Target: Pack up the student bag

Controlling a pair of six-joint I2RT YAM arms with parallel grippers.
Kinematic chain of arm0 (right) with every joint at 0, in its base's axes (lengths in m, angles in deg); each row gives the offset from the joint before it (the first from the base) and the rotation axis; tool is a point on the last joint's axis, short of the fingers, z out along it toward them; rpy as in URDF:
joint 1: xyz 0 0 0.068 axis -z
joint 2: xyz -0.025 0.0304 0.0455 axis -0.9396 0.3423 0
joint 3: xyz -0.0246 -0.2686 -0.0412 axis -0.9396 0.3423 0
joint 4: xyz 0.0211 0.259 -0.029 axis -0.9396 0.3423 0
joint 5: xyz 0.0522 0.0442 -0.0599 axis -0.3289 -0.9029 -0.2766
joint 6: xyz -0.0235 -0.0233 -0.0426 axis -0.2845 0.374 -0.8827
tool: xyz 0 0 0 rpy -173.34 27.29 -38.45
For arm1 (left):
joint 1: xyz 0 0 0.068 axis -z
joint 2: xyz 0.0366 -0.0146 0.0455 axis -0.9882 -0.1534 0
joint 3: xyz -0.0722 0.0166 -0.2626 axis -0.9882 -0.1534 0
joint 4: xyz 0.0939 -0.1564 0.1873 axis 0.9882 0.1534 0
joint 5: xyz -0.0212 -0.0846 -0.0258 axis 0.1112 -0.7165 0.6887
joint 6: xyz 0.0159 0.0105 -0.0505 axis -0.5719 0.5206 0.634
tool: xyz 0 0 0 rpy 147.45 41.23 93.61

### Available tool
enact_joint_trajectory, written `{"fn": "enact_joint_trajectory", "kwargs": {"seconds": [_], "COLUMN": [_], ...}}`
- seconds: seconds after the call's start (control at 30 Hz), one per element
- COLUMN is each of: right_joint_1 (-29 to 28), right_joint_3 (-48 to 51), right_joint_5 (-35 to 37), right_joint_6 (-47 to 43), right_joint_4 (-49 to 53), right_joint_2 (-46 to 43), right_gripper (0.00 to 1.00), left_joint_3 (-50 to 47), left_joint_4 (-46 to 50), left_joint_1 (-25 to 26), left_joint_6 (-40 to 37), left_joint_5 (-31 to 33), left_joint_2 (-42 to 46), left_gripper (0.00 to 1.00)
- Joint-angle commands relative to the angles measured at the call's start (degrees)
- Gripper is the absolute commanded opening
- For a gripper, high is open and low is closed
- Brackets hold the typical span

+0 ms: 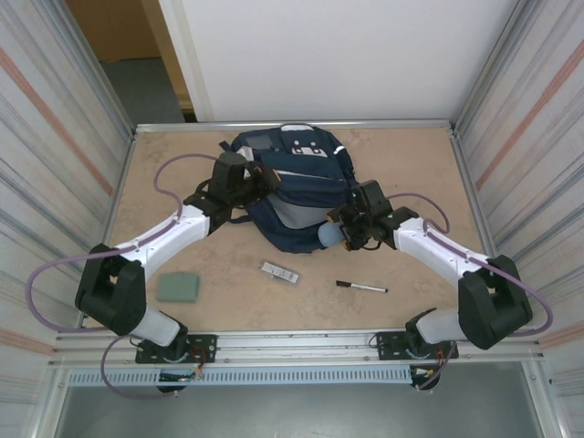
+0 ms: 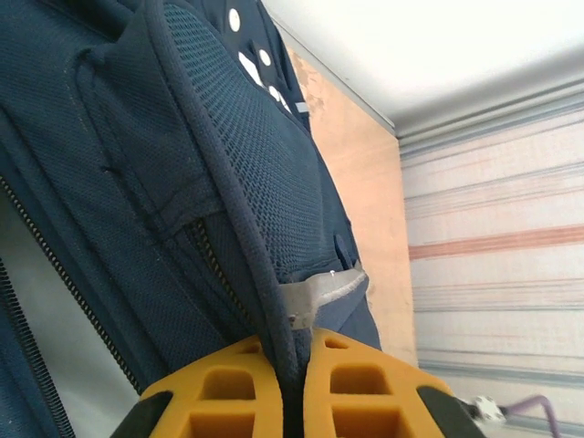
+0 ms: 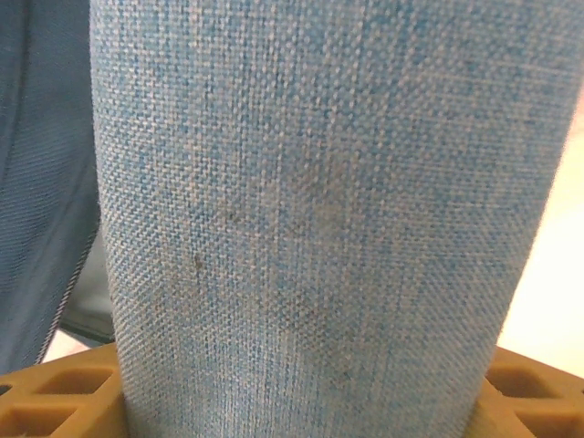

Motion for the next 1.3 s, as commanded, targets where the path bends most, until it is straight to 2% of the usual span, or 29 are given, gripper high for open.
{"fn": "enact_joint_trajectory", "kwargs": {"seconds": [0.0, 0.17, 0.3, 0.37, 0.47, 0.6, 0.73, 0.87, 0.97, 1.03, 1.17, 1.27], "right_joint_1": [-0.9, -3.6, -4.6, -2.6, 1.0, 2.4, 2.5, 2.6, 2.4, 2.4, 1.3, 1.0], "right_joint_3": [-1.9, -0.4, -6.5, -9.3, -12.4, -16.8, -17.5, -19.6, -23.4, -23.1, -23.9, -26.1], "right_joint_5": [4.2, 0.0, -0.6, 0.7, 2.4, -1.7, -1.1, -4.9, -2.6, -2.5, -1.4, -4.5], "right_joint_6": [2.0, 8.7, 7.6, 5.6, 0.2, -1.6, -0.4, 0.3, -1.9, 0.4, -0.2, -2.6], "right_joint_4": [5.4, -5.9, -7.6, -7.4, -9.2, -11.7, -13.5, -16.6, -13.7, -17.3, -21.9, -21.6], "right_joint_2": [-0.9, 3.6, 9.8, 12.0, 13.0, 14.5, 16.0, 20.3, 25.3, 28.3, 31.7, 33.0], "right_gripper": [0.42, 0.35, 0.34, 0.36, 0.36, 0.38, 0.38, 0.40, 0.41, 0.41, 0.48, 0.60], "left_joint_3": [1.4, -1.2, -0.6, -0.8, -1.0, -1.5, -2.6, -1.2, 1.3, 2.6, 2.4, -0.2], "left_joint_4": [-9.6, -15.7, -16.6, -16.6, -14.9, -12.0, -15.0, -17.4, -19.8, -20.7, -22.3, -21.6], "left_joint_1": [2.1, 3.1, 4.3, 4.4, 4.4, 4.4, 4.3, 4.6, 4.5, 4.9, 5.0, 4.2], "left_joint_6": [-4.5, 3.1, 5.7, 7.3, 7.2, 6.5, 7.8, 8.7, 9.2, 9.3, 8.7, 7.7], "left_joint_5": [7.6, 7.9, 4.8, 3.8, 2.2, 0.0, -4.6, -9.5, -14.1, -14.9, -14.2, -12.4], "left_joint_2": [6.2, 6.6, 5.0, 4.4, 4.2, 3.9, 1.1, -2.9, -7.1, -9.0, -9.2, -6.8], "left_gripper": [0.00, 0.00, 0.00, 0.00, 0.00, 0.00, 0.00, 0.00, 0.00, 0.00, 0.00, 0.00]}}
